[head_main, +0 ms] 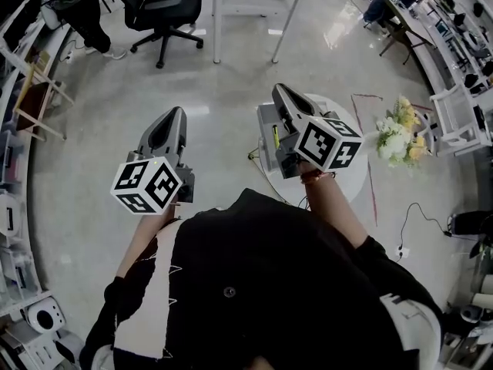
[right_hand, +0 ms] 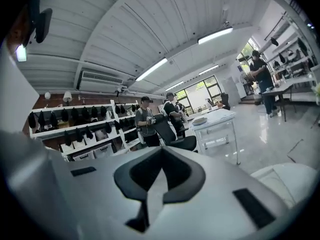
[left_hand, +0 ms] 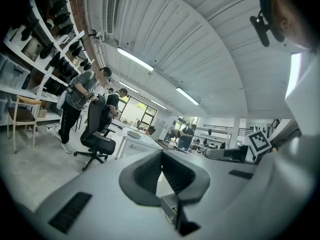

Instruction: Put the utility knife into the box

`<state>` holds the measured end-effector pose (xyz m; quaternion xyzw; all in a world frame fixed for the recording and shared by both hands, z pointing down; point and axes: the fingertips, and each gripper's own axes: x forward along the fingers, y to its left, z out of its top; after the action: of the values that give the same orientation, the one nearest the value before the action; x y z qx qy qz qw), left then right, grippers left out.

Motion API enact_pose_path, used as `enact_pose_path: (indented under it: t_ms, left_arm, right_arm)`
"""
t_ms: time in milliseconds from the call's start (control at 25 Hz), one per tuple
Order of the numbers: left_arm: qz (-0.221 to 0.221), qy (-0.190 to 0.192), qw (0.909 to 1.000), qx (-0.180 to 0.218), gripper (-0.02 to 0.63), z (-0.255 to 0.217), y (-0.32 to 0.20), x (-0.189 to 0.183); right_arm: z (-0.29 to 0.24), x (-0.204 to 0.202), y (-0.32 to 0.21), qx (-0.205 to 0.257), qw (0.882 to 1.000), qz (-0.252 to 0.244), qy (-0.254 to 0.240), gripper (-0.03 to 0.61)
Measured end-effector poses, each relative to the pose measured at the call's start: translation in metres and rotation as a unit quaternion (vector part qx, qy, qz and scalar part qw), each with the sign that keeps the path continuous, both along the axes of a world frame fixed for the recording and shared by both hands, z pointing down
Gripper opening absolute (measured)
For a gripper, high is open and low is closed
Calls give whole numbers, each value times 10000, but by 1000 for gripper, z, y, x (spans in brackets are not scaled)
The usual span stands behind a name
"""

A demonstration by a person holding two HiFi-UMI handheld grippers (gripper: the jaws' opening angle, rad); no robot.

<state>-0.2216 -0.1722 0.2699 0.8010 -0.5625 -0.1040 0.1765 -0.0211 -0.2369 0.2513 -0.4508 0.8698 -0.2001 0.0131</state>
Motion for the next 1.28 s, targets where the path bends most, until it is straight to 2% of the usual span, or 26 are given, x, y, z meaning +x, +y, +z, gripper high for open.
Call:
enact_pose_path:
  t_ms: [720, 960, 1280]
  left_arm:
    - [99, 0, 9996, -251, 11, 13, 20, 105]
    - [213, -33, 9992, -322, 11, 17, 24, 127]
    - [279, -96, 9988, -378, 11, 19, 25, 135]
  right_arm:
    - [29, 84, 35, -156, 9982, -179, 551, 5]
    - [39, 108, 42, -262, 9979, -60, 590, 5]
    - [48, 123, 43, -354, 9974, 60, 617, 5]
